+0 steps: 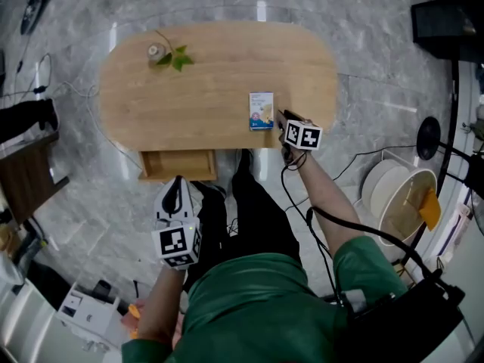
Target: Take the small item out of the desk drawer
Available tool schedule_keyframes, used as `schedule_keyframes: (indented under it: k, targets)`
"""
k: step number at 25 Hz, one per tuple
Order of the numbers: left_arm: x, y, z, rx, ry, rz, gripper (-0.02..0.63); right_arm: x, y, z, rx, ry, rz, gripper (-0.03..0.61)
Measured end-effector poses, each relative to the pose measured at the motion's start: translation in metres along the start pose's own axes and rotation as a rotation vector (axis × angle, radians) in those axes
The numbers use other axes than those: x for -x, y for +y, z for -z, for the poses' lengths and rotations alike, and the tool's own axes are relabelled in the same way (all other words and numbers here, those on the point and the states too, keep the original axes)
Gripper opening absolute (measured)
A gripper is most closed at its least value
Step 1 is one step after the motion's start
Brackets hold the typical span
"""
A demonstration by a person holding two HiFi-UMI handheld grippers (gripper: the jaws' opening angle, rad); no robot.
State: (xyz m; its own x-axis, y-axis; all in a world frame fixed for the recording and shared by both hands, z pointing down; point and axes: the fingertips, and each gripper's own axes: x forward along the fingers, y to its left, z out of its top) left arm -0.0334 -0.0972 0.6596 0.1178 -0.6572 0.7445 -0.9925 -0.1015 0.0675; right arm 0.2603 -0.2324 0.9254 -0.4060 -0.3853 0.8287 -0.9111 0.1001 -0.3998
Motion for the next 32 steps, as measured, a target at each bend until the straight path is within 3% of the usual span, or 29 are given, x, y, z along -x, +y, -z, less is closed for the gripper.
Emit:
schedule_keyframes:
  k: [3,8,13,19,32]
  targets:
    - [0.014,0.0,-0.023,0.0,-0.063,0.006,0.021,0.043,0.021,-0.014,0.053,-0.032,-0.011,0.074]
    - [0.048,0.003,-0.067,-0.01,-0.181,0.027,0.021,0.132,0.078,-0.029,0.175,-0.104,-0.048,0.044]
    - [0.079,0.018,-0.128,-0.037,-0.318,0.05,0.021,0.216,0.139,-0.081,0.181,-0.272,-0.069,0.04]
    - [0.134,0.045,-0.163,-0.059,-0.441,0.06,0.021,0.32,0.21,-0.106,0.22,-0.469,-0.086,0.04]
    - [0.257,0.081,-0.26,-0.109,-0.754,0.08,0.021,0.499,0.357,-0.159,0.418,-0.878,-0.117,0.041]
